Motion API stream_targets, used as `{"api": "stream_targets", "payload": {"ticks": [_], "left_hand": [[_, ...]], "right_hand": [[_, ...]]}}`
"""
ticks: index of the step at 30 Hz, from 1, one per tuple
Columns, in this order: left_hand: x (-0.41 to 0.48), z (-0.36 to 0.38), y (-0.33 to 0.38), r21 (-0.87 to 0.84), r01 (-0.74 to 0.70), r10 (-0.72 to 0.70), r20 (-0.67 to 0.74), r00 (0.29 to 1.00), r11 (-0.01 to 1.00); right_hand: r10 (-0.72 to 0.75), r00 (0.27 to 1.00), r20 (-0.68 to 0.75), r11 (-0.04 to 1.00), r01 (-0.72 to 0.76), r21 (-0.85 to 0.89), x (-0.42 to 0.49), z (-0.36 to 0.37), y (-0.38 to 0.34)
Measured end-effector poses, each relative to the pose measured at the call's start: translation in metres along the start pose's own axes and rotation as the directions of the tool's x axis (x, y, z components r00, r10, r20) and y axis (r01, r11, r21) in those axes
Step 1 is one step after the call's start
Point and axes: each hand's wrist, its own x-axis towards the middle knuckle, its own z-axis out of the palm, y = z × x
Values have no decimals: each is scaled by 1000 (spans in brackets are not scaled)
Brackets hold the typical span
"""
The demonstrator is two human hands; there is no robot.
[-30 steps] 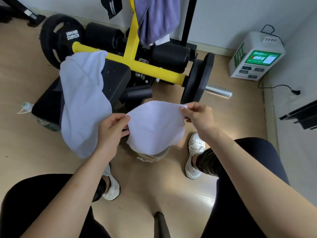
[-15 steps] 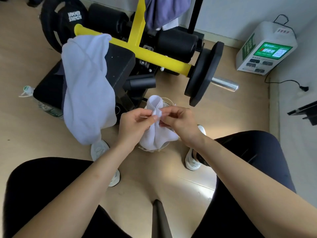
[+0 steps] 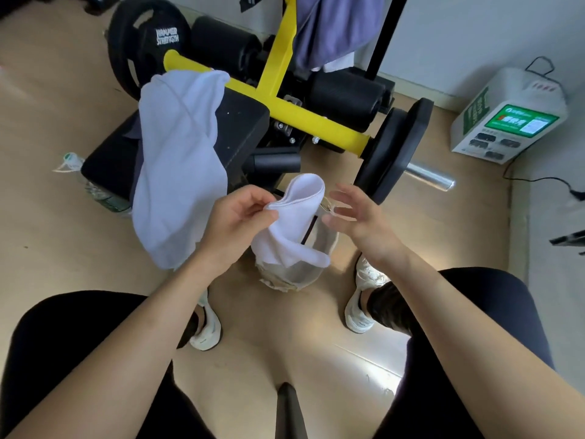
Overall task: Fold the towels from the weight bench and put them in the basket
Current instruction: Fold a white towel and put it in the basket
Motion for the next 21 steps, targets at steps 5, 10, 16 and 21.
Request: {"api": "stream_targets", "payload": {"ticks": [5,10,16,21], "left_hand": [[2,-13,5,-23,15,-14,62,998,1000],[1,-18,12,-22,21,-20,33,999,1000],[7,-30,7,30,53,-47,-180,983,998],[8,-31,5,27,151,-141,-215,966,988]], "right_hand": [[-71,957,282,997,59,51,7,2,-6],[-90,977,195,994,76,79,4,6,-11],[-206,950,236,978,203,37,0,3,-39],[-314,935,165,949,304,81,-3,8,-42]]}}
